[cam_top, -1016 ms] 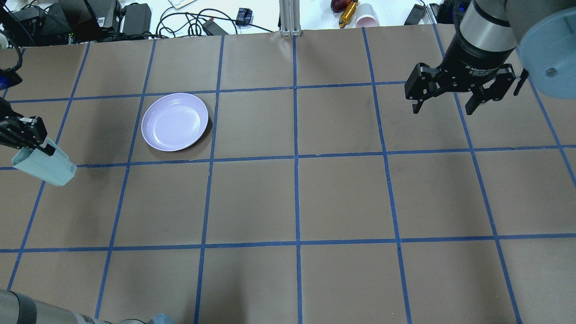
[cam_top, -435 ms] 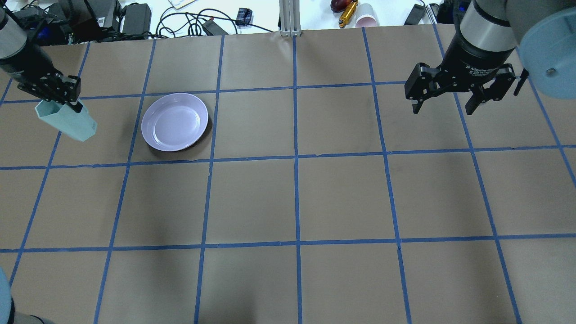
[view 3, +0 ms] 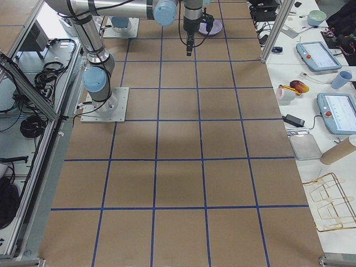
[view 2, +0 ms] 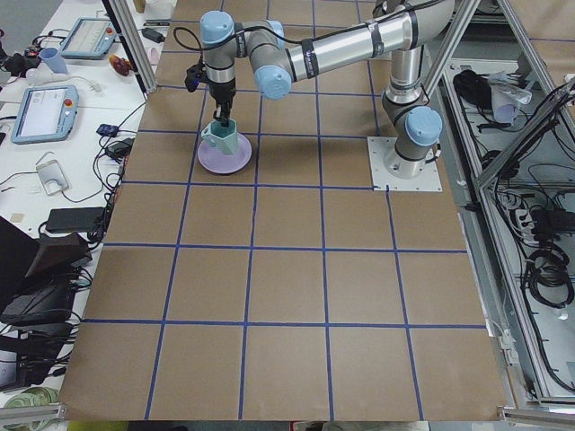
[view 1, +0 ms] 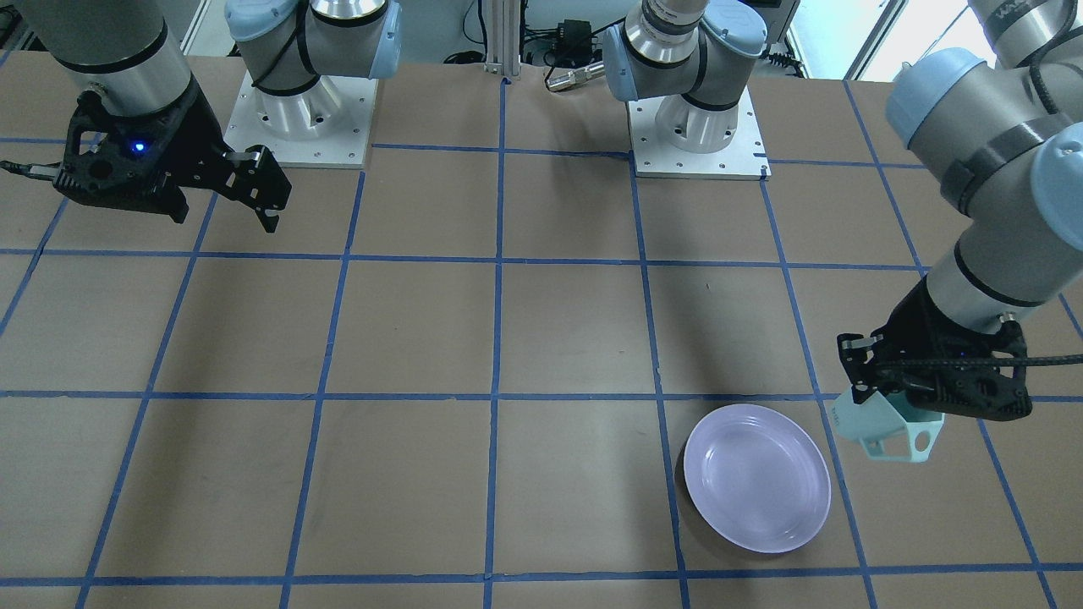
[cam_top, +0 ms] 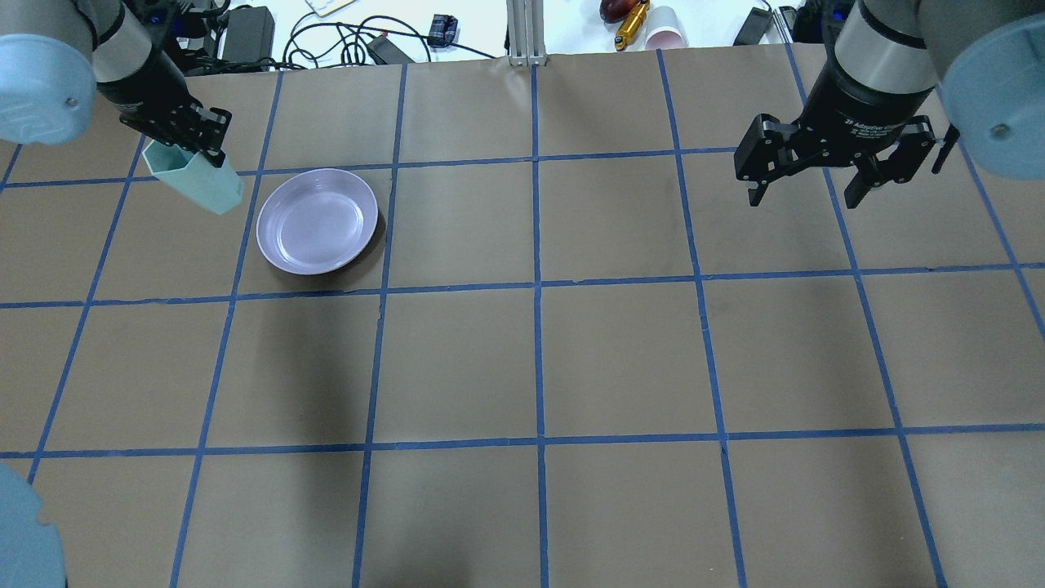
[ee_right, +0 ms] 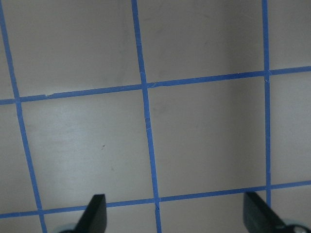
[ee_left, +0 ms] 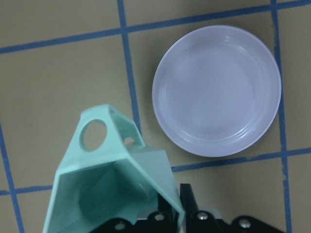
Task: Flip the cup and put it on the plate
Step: 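Lift the mug with the left gripper, turning it upright, then carry the upright mug over the plate and lower it onto it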
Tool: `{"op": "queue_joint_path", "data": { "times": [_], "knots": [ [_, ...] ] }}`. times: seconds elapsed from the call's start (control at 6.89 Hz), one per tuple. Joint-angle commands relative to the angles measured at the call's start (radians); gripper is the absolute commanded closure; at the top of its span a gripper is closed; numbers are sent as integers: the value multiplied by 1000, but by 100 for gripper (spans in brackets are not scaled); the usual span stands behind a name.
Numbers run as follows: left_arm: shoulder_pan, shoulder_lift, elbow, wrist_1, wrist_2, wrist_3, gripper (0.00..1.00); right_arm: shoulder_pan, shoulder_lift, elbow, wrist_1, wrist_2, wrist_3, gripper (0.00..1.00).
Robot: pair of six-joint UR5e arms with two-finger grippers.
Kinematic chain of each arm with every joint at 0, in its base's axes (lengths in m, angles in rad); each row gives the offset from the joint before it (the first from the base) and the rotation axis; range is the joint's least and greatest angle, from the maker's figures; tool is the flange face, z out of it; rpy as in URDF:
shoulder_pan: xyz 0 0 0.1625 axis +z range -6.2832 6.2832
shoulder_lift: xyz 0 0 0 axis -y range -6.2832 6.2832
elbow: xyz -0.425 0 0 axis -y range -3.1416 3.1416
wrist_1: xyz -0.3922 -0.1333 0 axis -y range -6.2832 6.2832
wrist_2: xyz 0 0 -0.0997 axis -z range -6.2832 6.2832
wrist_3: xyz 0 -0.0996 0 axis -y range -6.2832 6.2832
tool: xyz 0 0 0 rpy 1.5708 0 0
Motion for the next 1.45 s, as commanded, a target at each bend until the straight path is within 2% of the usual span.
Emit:
{"op": "queue_joint_path", "data": {
  "times": [0.0, 0.58, 0.73, 1.31],
  "knots": [
    [-40, -32, -23, 23, -8, 91, 100, 0, 0, 0, 0, 0, 0, 0],
    [-99, -114, -70, 170, 1, 123, 100, 0, 0, 0, 0, 0, 0, 0],
    [-99, -123, -70, 183, 1, 183, 100, 0, 0, 0, 0, 0, 0, 0],
    [-99, -167, -72, 203, -2, 185, 100, 0, 0, 0, 0, 0, 0, 0]
  ]
}}
